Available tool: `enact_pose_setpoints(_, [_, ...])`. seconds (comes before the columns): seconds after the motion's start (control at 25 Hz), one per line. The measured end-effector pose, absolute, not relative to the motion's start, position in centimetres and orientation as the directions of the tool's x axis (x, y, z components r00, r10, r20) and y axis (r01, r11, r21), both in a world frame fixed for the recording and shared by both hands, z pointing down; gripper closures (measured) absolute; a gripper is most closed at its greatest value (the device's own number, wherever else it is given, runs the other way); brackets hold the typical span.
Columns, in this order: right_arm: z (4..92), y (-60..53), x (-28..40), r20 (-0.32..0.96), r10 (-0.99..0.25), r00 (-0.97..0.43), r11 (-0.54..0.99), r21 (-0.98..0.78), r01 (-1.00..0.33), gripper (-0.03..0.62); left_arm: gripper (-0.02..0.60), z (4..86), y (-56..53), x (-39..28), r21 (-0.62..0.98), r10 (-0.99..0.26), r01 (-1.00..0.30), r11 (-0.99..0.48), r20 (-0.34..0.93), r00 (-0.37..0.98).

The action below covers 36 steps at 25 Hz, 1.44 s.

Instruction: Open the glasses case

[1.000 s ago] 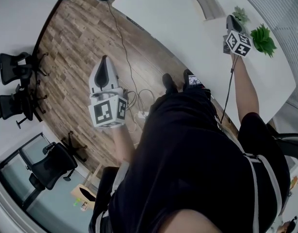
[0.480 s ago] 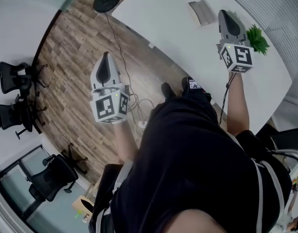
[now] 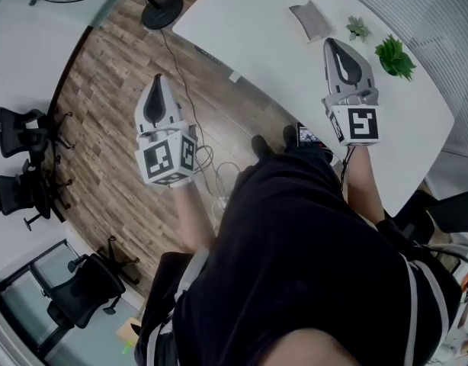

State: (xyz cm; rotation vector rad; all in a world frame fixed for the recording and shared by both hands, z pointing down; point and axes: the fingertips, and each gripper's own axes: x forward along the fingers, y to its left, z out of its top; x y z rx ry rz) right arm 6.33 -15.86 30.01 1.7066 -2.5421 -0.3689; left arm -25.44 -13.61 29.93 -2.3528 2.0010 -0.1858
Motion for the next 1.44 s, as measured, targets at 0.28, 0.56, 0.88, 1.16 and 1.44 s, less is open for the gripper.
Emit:
enact_pose_setpoints(0.28, [29.0,-15.2,6.0,-0.107,-0.923,-0.370,0.338,0.235,-0.911,0.577,0.584,29.5,-13.8,-26.3,-0.126,-0.986,-0.978,-0.167,0.053,0.161])
enact_pose_setpoints(0.56, [28.6,-15.3,5.7,-0.115,-0.929,-0.351,0.318,0.231,-0.919,0.578,0.584,28.9,-14.6,-26.7,-0.129,-0.983,-0.974,-0.185,0.040,0.182])
enact_pose_setpoints(0.88, [28.8,-15.5,5.4,-0.110,-0.931,-0.347,0.316,0.231,-0.920,0.578,0.584,28.8,-15.4,-26.2,-0.136,-0.976,-0.967,-0.216,0.037,0.213])
enact_pose_setpoints(1.16, [28.7,-16.2,5.9,-0.116,-0.940,-0.320,0.290,0.218,-0.932,0.578,0.584,28.6,-16.2,-25.6,-0.134,-0.970,-0.961,-0.243,0.030,0.241])
enact_pose_setpoints(1.44, [28.8,-16.7,5.6,-0.115,-0.942,-0.316,0.288,0.209,-0.934,0.578,0.584,28.6,-16.9,-25.4,-0.133,-0.963,-0.954,-0.269,0.033,0.267])
